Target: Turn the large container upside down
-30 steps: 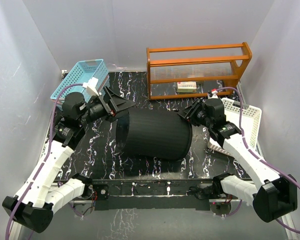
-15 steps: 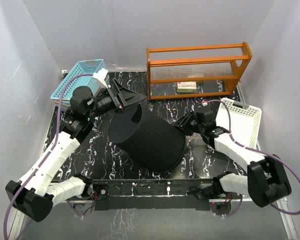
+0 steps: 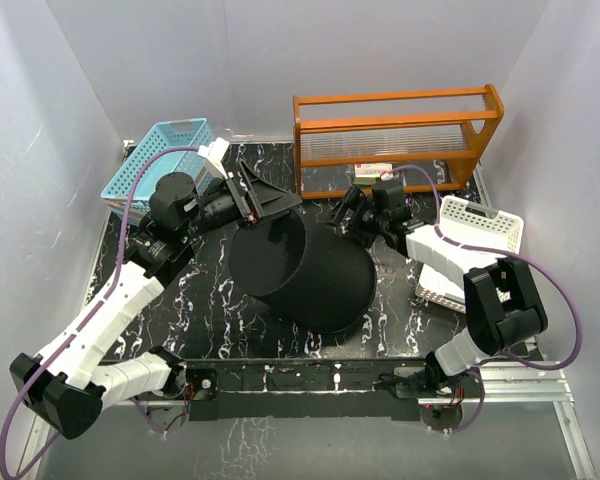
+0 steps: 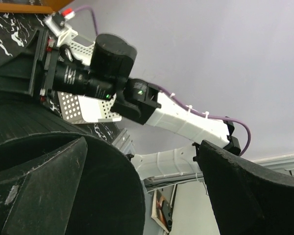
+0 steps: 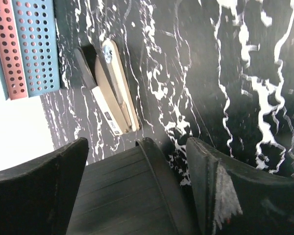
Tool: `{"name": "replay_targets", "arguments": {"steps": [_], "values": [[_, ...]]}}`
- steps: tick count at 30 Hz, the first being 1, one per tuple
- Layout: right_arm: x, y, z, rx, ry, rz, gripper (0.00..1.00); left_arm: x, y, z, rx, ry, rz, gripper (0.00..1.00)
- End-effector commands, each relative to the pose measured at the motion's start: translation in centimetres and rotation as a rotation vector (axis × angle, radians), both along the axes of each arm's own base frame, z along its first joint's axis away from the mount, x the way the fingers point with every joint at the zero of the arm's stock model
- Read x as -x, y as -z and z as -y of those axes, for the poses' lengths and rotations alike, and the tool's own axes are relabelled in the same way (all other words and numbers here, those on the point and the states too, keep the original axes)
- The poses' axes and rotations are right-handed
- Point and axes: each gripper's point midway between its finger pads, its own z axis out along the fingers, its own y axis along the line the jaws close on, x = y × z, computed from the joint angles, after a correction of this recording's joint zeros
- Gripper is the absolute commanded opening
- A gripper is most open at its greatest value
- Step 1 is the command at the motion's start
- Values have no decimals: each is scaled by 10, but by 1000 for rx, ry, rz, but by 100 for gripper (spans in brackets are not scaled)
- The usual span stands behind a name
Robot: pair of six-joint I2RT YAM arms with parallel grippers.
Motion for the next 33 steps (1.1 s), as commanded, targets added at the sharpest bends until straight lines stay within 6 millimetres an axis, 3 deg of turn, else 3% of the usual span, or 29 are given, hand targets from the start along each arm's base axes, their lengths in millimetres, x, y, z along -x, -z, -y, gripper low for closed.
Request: {"name": "replay_targets", "arguments": {"steps": [1, 4, 8, 12, 16, 21, 24, 28, 33], "values": [[-27, -57, 14, 114, -40, 164, 85, 2, 24, 3, -58, 0, -75, 99], [-27, -62, 44, 222, -4, 151, 98, 0, 28, 7, -52, 14, -79, 99], [-25, -87, 74, 358, 51, 171, 98, -9, 38, 12, -81, 13, -90, 99], [-19, -129, 106, 464, 141, 241, 98, -16, 34, 16, -103, 19, -66, 99], [2, -192, 122, 495, 170, 351, 98, -22, 17, 11, -177, -2, -5, 99], [56, -274, 107, 391, 19, 651, 98, -32, 13, -12, -337, -85, 47, 99], [102, -305, 86, 292, -143, 845, 98, -36, 8, -32, -376, -141, 71, 99], [169, -316, 49, 91, -448, 983, 98, -39, 15, -64, -442, -220, 61, 99], [223, -302, 31, -77, -689, 956, 98, -23, 39, -82, -513, -201, 34, 99]]}}
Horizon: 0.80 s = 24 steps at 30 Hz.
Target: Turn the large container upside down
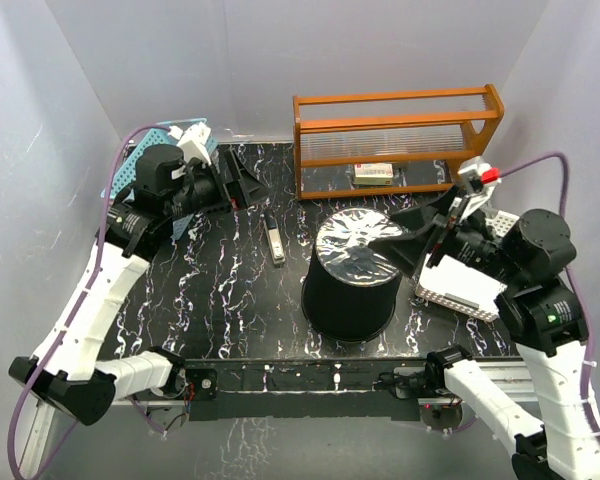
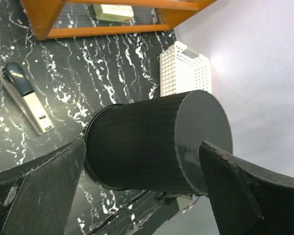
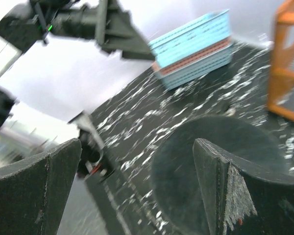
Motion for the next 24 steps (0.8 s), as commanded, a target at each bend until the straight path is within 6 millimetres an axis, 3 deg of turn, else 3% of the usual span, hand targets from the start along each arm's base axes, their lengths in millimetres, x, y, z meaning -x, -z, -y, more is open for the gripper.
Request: {"name": "replay_targets", "arguments": {"steps": [1, 7, 10, 15, 19, 24], "values": [[49, 23, -29, 7, -366, -55, 98, 25, 21, -19, -82, 18, -11, 99], [99, 34, -31, 3, -608, -91, 98, 29, 37, -28, -83, -29, -3, 99], [106, 42, -30, 9, -651, -109, 98, 26, 40, -27, -84, -38, -19, 99], [80, 90, -32, 70, -585, -248, 98, 17, 45, -39, -143, -115, -58, 99], [37, 109, -28, 121, -374, -262, 98, 6, 30, -51, -250, -142, -28, 99], [-5, 115, -25, 133, -223, -263, 98, -18, 18, -85, -455, -264, -9, 99]]}}
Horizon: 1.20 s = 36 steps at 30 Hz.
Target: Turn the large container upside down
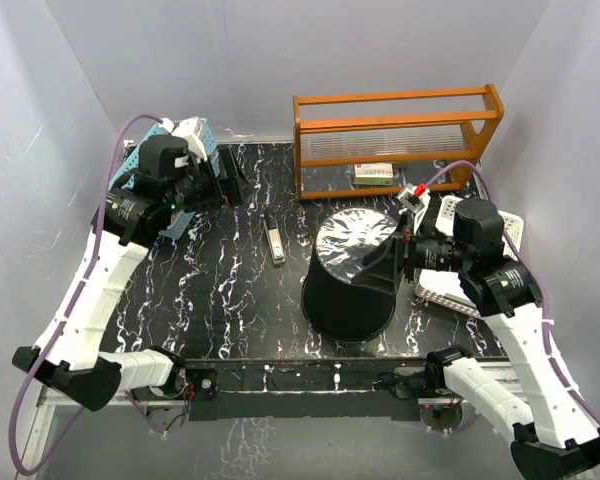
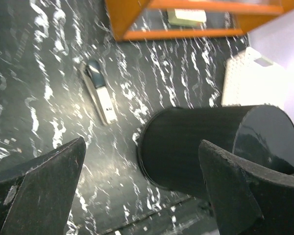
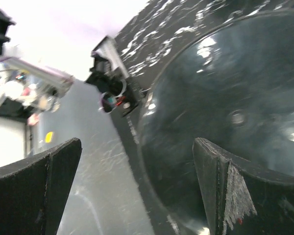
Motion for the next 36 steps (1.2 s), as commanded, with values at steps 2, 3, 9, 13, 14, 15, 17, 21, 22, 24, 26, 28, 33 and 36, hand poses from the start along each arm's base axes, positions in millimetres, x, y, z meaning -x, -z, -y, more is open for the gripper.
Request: {"name": "replay_targets", "arguments": {"steps": [2, 3, 9, 13, 14, 15, 17, 21, 22, 24, 26, 28, 33, 36], "values": [[-55, -9, 10, 40, 226, 115, 98, -20, -4, -51, -240, -145, 8, 99], [-62, -12, 11, 39, 263, 127, 98, -27, -2, -58, -244, -165, -9, 99], [-88, -13, 20, 67, 384, 110, 98, -74, 9, -87, -236, -217, -48, 99], [-82, -29, 17, 48, 359, 130, 98, -104, 5, -113, -326, -296, 11, 99], [-78, -37, 16, 32, 341, 150, 98, -111, 4, -122, -351, -328, 27, 99], [-70, -46, 12, 7, 300, 175, 98, -117, 3, -130, -374, -347, 41, 99], [-39, -67, 0, -71, 137, 229, 98, -128, 9, -141, -402, -367, 35, 99], [16, -101, -8, -187, -102, 280, 98, -133, 10, -130, -325, -303, -3, 99], [24, -105, -7, -195, -128, 284, 98, -131, 8, -123, -295, -276, 1, 99], [35, -110, -7, -202, -160, 273, 98, -126, 12, -115, -255, -247, 3, 99], [45, -109, -5, -200, -187, 244, 98, -121, 15, -112, -235, -244, 1, 99], [54, -102, -4, -187, -209, 200, 98, -115, 17, -109, -216, -233, -7, 99], [63, -72, -1, -154, -213, 65, 98, -102, 17, -104, -182, -221, -26, 99], [63, -59, 0, -129, -190, 4, 98, -92, 12, -102, -164, -222, -22, 99]]}}
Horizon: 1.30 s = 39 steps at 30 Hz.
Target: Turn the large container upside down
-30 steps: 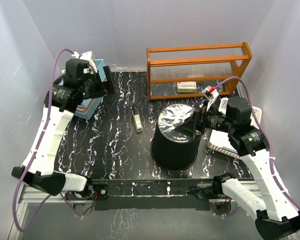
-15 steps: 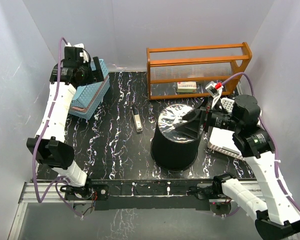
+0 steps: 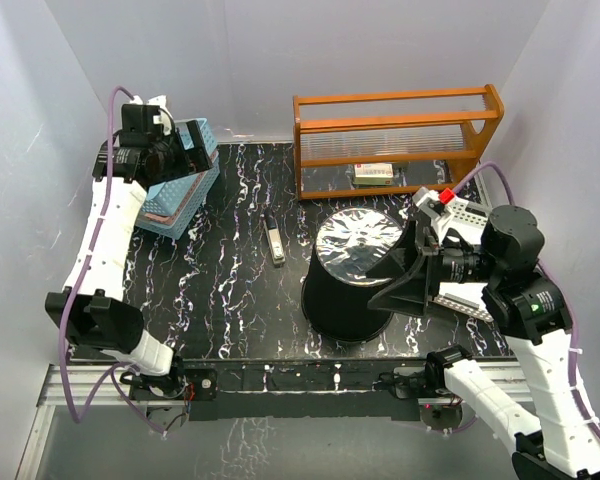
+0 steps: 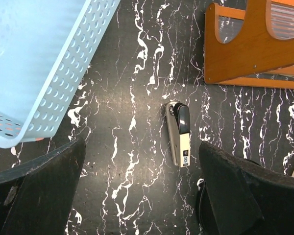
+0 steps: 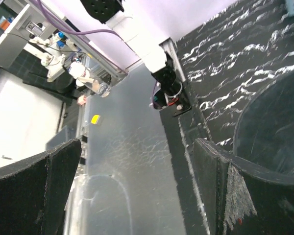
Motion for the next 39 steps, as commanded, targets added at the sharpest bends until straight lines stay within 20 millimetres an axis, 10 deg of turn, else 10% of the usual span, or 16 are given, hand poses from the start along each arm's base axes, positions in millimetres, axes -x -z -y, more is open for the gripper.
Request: {"name": "replay_targets", "arguments": {"steps": [1, 22, 29, 39], "values": [[7, 19, 2, 46, -3, -102, 98, 24, -27, 7, 58, 19, 57, 99], [30, 77, 49, 311, 414, -416, 98, 62, -11, 5, 63, 27, 24, 99], [-42, 108, 37, 246, 529, -345, 98, 61, -1, 17, 99, 82, 20, 99], [-154, 86, 3, 45, 573, -149, 98, 75, -1, 10, 56, 94, 44, 99]]}}
